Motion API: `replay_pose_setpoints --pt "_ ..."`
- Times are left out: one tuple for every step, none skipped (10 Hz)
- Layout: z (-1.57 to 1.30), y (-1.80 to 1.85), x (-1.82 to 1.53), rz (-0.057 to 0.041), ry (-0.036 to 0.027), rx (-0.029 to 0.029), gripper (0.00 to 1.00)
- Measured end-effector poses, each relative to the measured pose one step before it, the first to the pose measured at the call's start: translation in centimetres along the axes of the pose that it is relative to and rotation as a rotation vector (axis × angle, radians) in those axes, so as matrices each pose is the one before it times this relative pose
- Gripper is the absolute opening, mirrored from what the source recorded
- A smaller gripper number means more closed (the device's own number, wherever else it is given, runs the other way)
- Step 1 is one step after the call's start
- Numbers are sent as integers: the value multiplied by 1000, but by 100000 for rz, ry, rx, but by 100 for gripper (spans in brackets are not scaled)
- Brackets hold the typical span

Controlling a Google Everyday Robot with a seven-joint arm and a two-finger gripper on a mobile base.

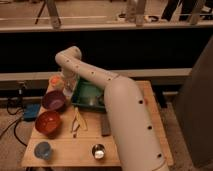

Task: Place towel in tray

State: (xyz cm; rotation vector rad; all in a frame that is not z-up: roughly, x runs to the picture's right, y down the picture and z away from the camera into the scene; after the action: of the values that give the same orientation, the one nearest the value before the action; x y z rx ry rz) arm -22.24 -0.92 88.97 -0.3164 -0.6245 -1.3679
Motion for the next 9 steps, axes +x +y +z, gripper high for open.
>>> replay_pose_setpoints --pt "48 147 121 853 -196 145 0" --pt "22 552 259 1552 -113 119 0" --pt "-45 450 199 1280 -8 406 0" --pt "46 296 93 854 -70 194 0" --pt "20 177 61 994 -25 670 0" --pt "66 73 -3 554 -45 527 0" --pt "-4 213 76 823 84 513 0" --pt "28 436 104 1623 182 548 0" --pt "19 326 57 1054 84 215 0"
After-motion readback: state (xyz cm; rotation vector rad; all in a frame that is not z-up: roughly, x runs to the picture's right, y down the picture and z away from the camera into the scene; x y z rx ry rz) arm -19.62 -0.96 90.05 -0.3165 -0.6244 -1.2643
